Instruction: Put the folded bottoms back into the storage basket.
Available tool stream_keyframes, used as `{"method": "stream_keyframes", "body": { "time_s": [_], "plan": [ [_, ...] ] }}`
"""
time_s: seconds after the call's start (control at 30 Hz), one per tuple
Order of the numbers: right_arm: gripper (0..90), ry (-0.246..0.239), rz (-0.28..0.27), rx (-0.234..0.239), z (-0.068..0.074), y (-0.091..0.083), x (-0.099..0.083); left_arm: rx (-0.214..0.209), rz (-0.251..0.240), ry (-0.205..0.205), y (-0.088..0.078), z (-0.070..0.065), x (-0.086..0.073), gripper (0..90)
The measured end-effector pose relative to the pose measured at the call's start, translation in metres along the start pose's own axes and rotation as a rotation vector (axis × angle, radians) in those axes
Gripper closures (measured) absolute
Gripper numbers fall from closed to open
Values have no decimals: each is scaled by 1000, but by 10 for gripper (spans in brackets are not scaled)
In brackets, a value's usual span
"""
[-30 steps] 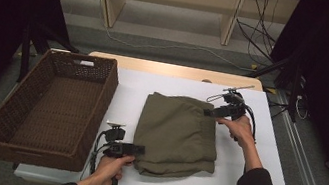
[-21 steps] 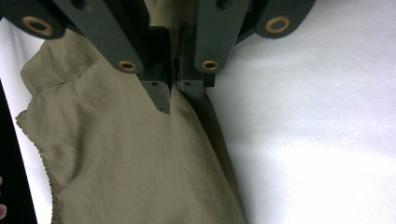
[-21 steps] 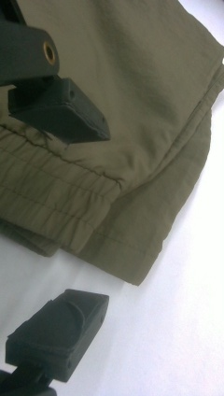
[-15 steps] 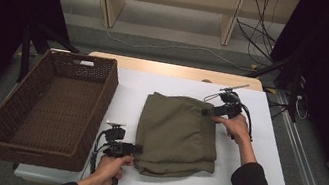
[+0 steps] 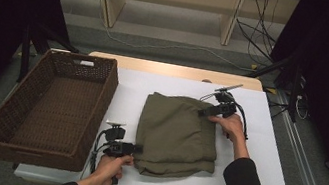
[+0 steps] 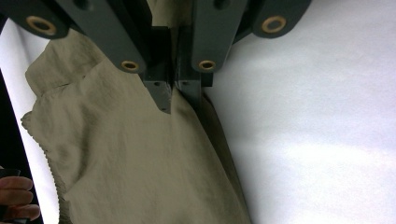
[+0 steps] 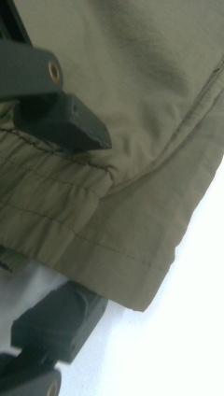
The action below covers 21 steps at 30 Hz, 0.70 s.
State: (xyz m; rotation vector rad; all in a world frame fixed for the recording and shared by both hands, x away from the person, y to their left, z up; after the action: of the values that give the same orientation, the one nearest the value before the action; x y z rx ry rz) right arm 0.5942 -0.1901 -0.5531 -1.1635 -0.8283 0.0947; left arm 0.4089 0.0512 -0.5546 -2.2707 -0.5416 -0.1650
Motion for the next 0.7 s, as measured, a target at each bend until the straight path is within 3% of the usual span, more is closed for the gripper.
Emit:
{"method": "stream_keyframes", "body": {
  "time_s": [0.1, 0.13, 0.43, 0.47, 0.7],
  "plan": [
    [353, 7, 4, 9, 1, 0, 0, 1, 0, 2, 0, 0, 0, 866],
    [419, 18, 2, 19, 3, 0, 1, 0, 1, 2, 0, 0, 0, 867],
    [637, 59, 21, 45, 5, -1, -1, -1, -6, 2, -1, -2, 1, 869],
    [730, 85, 0, 66, 5, -4, 0, -1, -6, 4, -1, -2, 1, 870],
    [815, 93, -24, 85, 8, -9, 2, -7, -7, 12, -2, -3, 2, 871]
  ]
}}
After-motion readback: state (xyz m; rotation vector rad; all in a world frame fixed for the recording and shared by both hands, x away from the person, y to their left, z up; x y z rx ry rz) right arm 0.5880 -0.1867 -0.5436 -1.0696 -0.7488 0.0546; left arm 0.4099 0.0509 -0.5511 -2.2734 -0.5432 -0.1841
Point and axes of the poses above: each handheld gripper's, and its own axes: y roughly forward along the jaws, x roughly out of its top, z roughly to its left, the point moved 10 cm from there along y, roughly forward along the jaws, and after that the axes turned 12 degrees about -y, right-handed, at the moved point
